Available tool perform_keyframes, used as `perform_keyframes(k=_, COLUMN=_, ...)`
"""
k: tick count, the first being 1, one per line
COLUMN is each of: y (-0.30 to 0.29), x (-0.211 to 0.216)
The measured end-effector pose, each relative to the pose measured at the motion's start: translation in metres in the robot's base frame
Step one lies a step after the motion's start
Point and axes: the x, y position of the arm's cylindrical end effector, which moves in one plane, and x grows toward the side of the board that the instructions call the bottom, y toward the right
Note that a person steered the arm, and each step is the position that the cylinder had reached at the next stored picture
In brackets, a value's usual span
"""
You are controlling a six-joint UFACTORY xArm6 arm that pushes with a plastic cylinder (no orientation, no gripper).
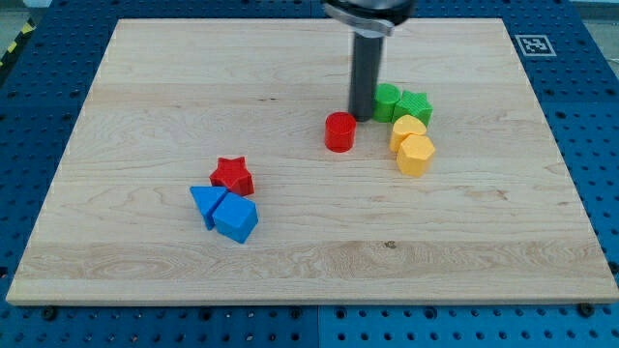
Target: Move the red circle near to the blue cube
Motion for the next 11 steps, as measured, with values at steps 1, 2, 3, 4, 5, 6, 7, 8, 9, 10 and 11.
perform_keyframes(k=1, y=0.000, x=0.001)
perform_keyframes(k=2, y=-0.001, x=0.001)
perform_keyframes(k=3, y=-0.016, x=0.004)
perform_keyframes(k=4, y=-0.040, x=0.020)
perform_keyframes(k=5, y=-0.054, x=0.042)
perform_keyframes(k=6, y=-0.055, x=0.068)
perform_keyframes(k=7, y=-0.055, x=0.090)
perform_keyframes(k=8, y=-0.057, x=0.099)
perform_keyframes(k=9, y=-0.066, x=0.105)
perform_keyframes(k=10, y=-0.079, x=0.115)
perform_keyframes(k=11, y=-0.089, x=0.114)
